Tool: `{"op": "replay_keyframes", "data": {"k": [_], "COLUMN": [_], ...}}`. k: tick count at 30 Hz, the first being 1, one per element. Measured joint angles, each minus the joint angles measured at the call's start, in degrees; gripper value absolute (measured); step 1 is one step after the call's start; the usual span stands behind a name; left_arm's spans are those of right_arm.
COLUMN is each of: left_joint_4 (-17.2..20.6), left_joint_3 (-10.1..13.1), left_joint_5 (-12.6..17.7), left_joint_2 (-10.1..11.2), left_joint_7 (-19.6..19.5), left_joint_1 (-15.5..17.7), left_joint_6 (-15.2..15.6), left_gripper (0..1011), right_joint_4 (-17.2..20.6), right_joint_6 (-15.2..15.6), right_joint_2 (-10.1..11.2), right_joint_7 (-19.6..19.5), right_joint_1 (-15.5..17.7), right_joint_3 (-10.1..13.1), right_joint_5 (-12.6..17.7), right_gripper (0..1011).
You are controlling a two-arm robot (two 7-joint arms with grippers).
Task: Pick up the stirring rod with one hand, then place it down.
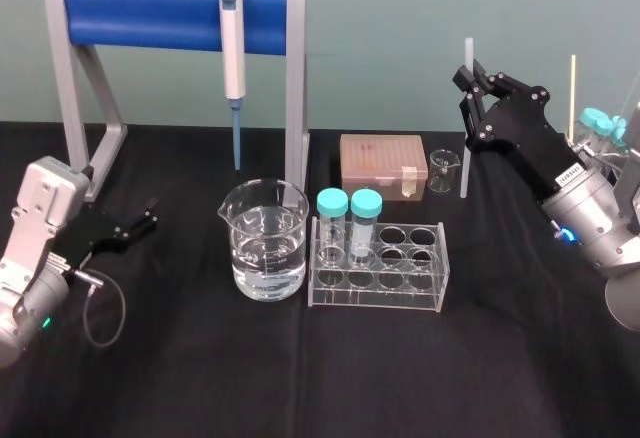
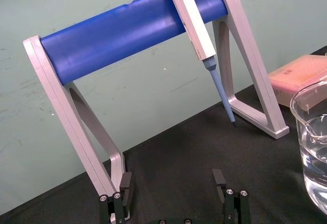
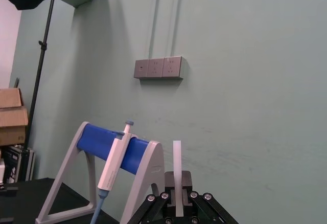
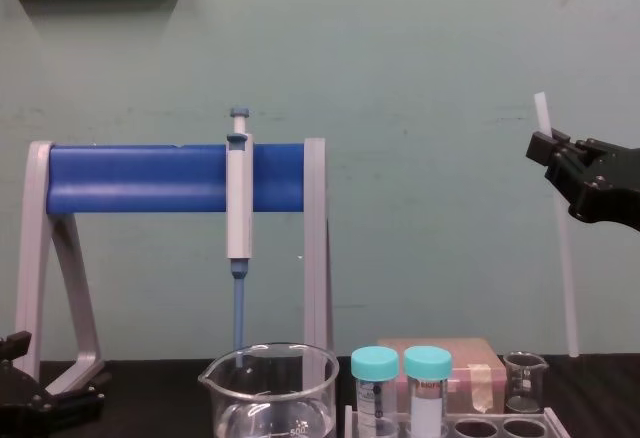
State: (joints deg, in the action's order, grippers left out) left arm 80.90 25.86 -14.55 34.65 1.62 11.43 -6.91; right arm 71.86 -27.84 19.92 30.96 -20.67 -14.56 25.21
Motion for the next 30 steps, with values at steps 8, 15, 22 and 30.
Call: {"op": "replay_keyframes", "data": {"k": [8,15,22,30], "left_joint_4": [0.00,0.00,0.00,0.00], "left_joint_3": [0.00,0.00,0.00,0.00], "left_joint_5": [0.00,0.00,0.00,0.00], "left_joint_2": [0.00,0.00,0.00,0.00], "left_joint_7": [0.00,0.00,0.00,0.00], "left_joint_1": [0.00,0.00,0.00,0.00], "left_joint_6": [0.00,0.00,0.00,0.00], "left_gripper": [1000,1000,1000,1000], "right_joint_4": [0.00,0.00,0.00,0.00], "right_joint_6": [0.00,0.00,0.00,0.00], "right_joint_2": [0.00,0.00,0.00,0.00], "right_joint_7": [0.00,0.00,0.00,0.00], "right_joint_1": [0.00,0.00,0.00,0.00], "right_joint_3": [0.00,0.00,0.00,0.00], "right_joint_5": [0.00,0.00,0.00,0.00], "right_gripper": [71,71,72,71]}}
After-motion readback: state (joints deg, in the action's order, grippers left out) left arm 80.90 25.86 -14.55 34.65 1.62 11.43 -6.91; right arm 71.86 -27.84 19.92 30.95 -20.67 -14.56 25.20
